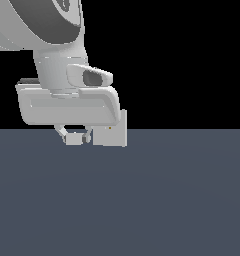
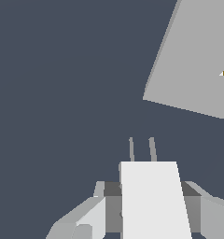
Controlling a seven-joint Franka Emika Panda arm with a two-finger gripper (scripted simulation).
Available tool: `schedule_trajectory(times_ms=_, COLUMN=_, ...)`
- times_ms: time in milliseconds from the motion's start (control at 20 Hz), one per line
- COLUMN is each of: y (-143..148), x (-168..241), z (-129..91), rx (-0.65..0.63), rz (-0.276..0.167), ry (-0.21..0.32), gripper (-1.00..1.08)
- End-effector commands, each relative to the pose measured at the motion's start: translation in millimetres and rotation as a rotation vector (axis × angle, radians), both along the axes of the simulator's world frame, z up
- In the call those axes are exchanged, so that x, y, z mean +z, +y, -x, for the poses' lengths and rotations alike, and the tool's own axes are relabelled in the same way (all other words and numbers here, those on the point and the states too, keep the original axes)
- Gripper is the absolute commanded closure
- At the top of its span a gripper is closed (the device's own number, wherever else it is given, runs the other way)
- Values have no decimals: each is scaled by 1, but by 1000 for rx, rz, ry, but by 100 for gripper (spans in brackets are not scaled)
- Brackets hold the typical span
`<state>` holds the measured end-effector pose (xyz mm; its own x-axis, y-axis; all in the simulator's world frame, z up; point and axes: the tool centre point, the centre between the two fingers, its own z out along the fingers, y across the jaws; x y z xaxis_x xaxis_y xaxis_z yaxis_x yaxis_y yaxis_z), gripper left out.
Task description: Plug the charger into the wall socket.
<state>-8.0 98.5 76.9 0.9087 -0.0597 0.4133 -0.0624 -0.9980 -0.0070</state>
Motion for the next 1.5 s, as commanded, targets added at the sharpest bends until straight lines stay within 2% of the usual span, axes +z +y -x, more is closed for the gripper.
schedule_trajectory(times_ms=0, y=-7, x=5, z=-2, rx=-58, rz=0, ry=0, gripper=108)
schedule_trajectory(times_ms=650, y=-36, x=22, z=-4, rx=-265, rz=3, ry=7, gripper=108)
schedule_trajectory(times_ms=1450, y=-42, x=24, z=-8, rx=-295, rz=5, ry=10, gripper=108)
